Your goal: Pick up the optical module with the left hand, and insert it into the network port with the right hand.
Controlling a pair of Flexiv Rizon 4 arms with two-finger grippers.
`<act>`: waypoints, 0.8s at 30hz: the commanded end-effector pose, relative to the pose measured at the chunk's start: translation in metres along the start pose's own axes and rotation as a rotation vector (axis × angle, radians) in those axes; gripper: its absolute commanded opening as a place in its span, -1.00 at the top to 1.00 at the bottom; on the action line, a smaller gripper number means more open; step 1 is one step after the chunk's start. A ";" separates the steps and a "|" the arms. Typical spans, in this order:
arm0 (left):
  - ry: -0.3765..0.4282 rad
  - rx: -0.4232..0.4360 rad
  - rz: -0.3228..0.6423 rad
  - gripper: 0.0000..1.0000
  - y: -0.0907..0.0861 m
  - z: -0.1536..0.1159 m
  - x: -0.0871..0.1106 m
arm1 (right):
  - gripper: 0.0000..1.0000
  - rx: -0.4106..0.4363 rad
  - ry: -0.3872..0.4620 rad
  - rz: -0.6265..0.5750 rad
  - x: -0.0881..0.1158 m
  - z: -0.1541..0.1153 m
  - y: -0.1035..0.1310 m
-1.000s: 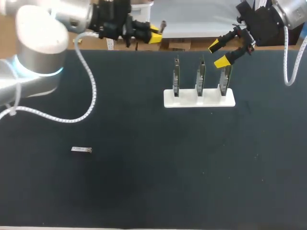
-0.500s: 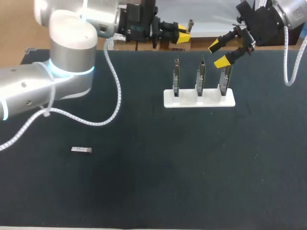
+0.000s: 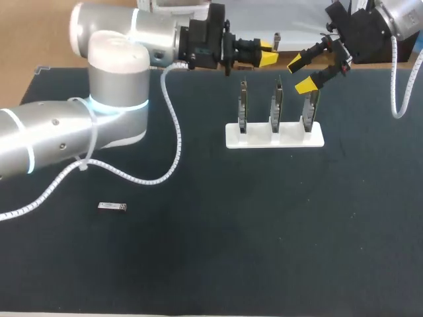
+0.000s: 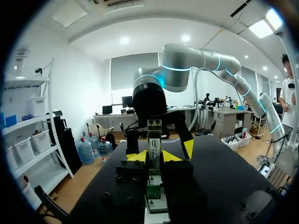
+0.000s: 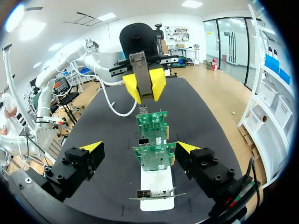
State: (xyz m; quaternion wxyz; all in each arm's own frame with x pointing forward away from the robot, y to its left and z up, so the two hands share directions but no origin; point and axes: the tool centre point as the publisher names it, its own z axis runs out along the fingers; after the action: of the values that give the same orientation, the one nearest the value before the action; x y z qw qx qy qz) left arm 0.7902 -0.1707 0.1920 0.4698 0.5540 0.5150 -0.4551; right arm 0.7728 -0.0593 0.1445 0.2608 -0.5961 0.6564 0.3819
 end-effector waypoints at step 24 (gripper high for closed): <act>-0.054 -0.024 -0.075 1.00 -0.010 0.021 0.016 | -1.00 0.005 0.000 -0.001 0.000 0.000 0.002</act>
State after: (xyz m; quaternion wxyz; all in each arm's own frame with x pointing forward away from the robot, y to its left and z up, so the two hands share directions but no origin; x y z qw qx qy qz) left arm 0.7863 -0.1861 0.1729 0.4673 0.5232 0.5205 -0.4867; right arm 0.7728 -0.0593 0.1445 0.2608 -0.5961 0.6564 0.3819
